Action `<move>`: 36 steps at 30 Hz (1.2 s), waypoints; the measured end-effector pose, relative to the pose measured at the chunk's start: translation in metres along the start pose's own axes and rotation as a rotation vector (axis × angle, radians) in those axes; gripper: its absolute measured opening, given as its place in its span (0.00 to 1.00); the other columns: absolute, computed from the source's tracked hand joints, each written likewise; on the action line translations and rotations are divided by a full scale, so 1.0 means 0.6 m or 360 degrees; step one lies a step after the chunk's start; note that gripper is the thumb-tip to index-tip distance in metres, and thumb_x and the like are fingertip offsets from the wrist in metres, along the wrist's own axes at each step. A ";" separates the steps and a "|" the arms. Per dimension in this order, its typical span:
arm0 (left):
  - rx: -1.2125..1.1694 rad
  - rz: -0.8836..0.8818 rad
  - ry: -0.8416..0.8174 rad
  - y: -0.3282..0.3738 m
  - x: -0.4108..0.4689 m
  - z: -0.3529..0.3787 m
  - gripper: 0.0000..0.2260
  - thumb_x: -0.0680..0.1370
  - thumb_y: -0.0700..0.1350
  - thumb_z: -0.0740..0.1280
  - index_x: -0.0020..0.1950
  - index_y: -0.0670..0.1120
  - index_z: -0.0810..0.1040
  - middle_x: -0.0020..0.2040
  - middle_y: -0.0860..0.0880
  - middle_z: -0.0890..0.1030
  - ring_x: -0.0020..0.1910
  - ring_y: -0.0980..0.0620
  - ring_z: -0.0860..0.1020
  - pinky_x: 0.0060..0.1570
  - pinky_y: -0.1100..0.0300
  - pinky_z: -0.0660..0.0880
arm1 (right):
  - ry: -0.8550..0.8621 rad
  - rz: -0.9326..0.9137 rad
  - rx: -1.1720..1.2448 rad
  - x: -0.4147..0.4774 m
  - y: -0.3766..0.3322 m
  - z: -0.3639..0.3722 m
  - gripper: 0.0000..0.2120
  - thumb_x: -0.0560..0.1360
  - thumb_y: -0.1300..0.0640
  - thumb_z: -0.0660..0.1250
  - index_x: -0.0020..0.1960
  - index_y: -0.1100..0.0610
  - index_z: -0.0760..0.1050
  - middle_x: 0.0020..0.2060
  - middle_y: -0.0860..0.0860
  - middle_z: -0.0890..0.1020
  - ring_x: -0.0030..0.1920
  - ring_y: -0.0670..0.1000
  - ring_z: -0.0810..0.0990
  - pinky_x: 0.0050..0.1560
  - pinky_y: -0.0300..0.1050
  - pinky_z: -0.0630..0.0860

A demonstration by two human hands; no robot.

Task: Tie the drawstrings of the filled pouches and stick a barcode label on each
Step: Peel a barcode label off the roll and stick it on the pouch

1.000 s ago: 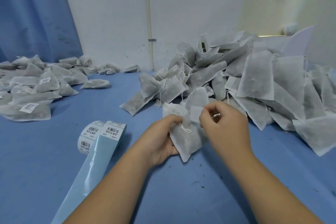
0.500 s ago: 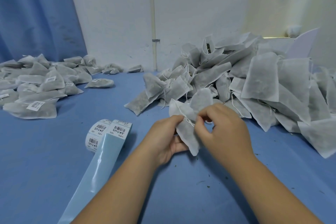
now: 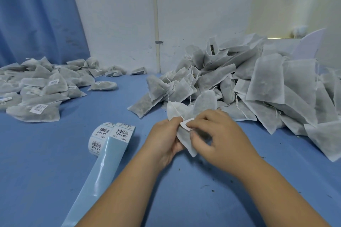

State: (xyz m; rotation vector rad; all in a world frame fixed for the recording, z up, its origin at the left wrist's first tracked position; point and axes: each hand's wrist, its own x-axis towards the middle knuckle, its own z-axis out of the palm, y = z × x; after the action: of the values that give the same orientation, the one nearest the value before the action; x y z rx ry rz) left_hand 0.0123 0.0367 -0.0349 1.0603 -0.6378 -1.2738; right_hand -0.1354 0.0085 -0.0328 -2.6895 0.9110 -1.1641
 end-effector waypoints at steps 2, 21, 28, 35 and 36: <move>0.0008 0.0009 0.0046 0.000 0.003 -0.002 0.09 0.78 0.36 0.62 0.53 0.33 0.79 0.42 0.39 0.83 0.39 0.45 0.83 0.36 0.56 0.81 | -0.0036 -0.0029 -0.0009 0.000 0.000 -0.001 0.14 0.71 0.52 0.66 0.54 0.52 0.84 0.45 0.47 0.80 0.48 0.52 0.76 0.51 0.52 0.74; 0.0070 0.0217 -0.0082 0.004 0.009 0.008 0.10 0.77 0.32 0.68 0.58 0.35 0.79 0.52 0.40 0.85 0.50 0.44 0.85 0.46 0.56 0.82 | 0.0115 0.0670 0.0877 0.008 0.025 0.004 0.10 0.76 0.56 0.68 0.46 0.40 0.82 0.47 0.40 0.80 0.49 0.36 0.77 0.46 0.25 0.68; 0.0360 0.0190 -0.0277 0.008 -0.004 0.022 0.12 0.76 0.30 0.68 0.59 0.35 0.80 0.55 0.38 0.84 0.56 0.42 0.83 0.58 0.50 0.79 | 0.0026 0.1139 0.1318 0.010 0.033 0.001 0.10 0.73 0.48 0.72 0.51 0.52 0.81 0.47 0.53 0.84 0.45 0.46 0.81 0.46 0.44 0.78; 0.0482 0.0202 -0.0401 0.010 -0.009 0.027 0.13 0.74 0.27 0.68 0.57 0.38 0.80 0.56 0.36 0.83 0.56 0.40 0.82 0.58 0.49 0.79 | 0.0185 0.1264 0.1620 0.010 0.034 -0.003 0.12 0.72 0.50 0.74 0.40 0.60 0.82 0.37 0.56 0.84 0.37 0.51 0.82 0.39 0.46 0.80; 0.0485 0.0187 -0.0417 0.012 -0.010 0.027 0.13 0.74 0.28 0.68 0.57 0.38 0.80 0.56 0.37 0.83 0.56 0.40 0.82 0.57 0.49 0.80 | 0.0228 0.1281 0.1617 0.011 0.034 -0.002 0.13 0.72 0.49 0.74 0.40 0.59 0.82 0.38 0.56 0.85 0.38 0.52 0.82 0.41 0.48 0.80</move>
State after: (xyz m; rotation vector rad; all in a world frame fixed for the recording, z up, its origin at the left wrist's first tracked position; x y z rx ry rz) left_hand 0.0000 0.0376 -0.0210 1.0916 -1.1059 -1.2474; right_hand -0.1425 -0.0116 -0.0336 -1.2761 0.9103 -1.1440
